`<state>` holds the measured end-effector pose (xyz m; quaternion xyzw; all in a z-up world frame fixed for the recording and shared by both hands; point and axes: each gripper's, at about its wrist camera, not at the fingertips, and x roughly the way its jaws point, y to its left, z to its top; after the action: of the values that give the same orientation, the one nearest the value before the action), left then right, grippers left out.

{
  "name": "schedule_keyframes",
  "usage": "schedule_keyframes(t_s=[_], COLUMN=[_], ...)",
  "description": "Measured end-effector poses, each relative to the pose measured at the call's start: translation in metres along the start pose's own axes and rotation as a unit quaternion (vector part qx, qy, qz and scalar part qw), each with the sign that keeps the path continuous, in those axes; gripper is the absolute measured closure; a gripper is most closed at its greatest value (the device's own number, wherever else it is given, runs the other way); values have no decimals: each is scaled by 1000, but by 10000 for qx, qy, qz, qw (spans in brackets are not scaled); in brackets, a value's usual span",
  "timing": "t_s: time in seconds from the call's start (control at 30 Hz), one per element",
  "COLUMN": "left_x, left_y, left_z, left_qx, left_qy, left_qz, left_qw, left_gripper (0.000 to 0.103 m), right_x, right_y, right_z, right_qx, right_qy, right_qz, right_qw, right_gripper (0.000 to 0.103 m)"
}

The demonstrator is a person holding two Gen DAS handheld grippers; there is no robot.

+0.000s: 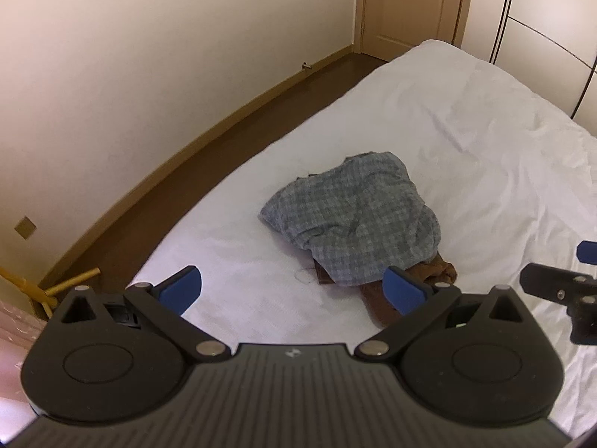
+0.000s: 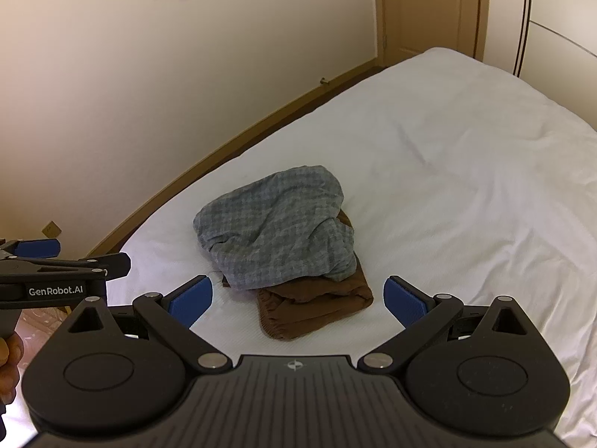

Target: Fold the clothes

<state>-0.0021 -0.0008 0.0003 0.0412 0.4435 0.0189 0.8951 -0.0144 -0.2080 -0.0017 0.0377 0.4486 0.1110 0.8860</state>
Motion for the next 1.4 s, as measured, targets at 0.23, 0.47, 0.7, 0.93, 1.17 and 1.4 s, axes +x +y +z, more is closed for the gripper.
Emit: schedule_keyframes(t_s=[0.23,0.47,0.7,0.93,1.17,1.4], left_x=[-8,-11,-11,-12,-16,-22], left_y=[4,13,14,13,15,15], left_z=[-4,-6,-10,-13,-13,-17], left_qx=[-93,-173,-171,-152,-140,-103], left_qy=[-9,37,31,10,2,17], left_qz=[-150,-194,-202,-191,-172,-112], left_qw=[9998,9997,9996,9997,9998,9999], left_gripper=[1,1,1,1,1,1], right_x=[-2,-4,-9,-11,-12,-13], right_y=[2,11,11,13,13,14], right_z=[-3,-5,-9,-10,-13,-16], right_qx=[-45,-59,-74,-74,-57,-51], right_qy=[-34,-44,-64,-101,-114,-88], right_qz=[-47,-28,3,14,27,86], right_qw=[10000,10000,10000,9999,9999,9999], right_gripper=[2,2,2,2,2,2])
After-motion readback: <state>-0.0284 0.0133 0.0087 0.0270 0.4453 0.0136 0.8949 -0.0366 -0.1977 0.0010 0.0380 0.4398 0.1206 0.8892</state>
